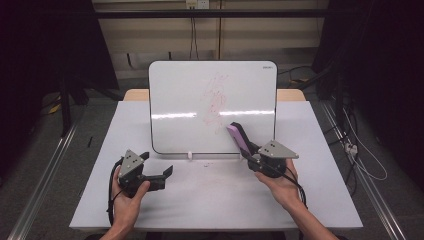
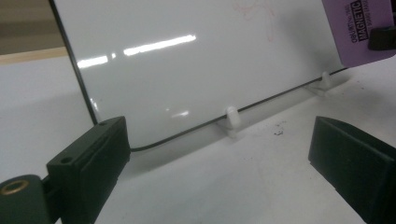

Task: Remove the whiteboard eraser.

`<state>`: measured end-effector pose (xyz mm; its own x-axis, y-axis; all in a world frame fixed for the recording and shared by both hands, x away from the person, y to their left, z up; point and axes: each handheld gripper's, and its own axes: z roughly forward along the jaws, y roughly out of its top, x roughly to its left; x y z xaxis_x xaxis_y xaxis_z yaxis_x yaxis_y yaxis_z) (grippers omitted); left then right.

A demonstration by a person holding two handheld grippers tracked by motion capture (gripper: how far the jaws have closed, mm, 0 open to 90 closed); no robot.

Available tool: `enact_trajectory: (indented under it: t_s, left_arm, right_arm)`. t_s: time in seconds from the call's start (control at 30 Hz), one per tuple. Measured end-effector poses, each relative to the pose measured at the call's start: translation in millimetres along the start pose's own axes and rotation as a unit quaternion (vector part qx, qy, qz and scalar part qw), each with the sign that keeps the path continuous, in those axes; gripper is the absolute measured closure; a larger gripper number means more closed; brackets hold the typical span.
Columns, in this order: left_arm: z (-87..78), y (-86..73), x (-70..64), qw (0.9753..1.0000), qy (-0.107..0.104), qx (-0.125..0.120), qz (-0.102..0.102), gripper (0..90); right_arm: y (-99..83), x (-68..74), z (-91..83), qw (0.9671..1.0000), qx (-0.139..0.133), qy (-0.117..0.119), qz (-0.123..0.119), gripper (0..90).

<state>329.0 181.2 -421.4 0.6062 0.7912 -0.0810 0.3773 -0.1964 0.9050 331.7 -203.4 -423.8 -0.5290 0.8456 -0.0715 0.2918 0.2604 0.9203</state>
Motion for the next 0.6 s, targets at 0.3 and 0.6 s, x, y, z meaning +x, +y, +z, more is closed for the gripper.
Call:
enact_trajectory:
  t_s: [0.3, 0.6]
  left_arm:
    - [18.4, 13.4, -7.7, 0.9994, -0.028, -0.018, -0.009, 6.0]
    - [40.3, 30.9, -22.2, 0.9969, -0.070, -0.034, 0.007, 5.2]
  right_arm:
    - [6.7, 14.0, 10.1, 0.9995, -0.011, 0.029, 0.006, 64.3]
    - [12.5, 25.7, 19.0, 0.9979, -0.031, 0.052, 0.022, 64.3]
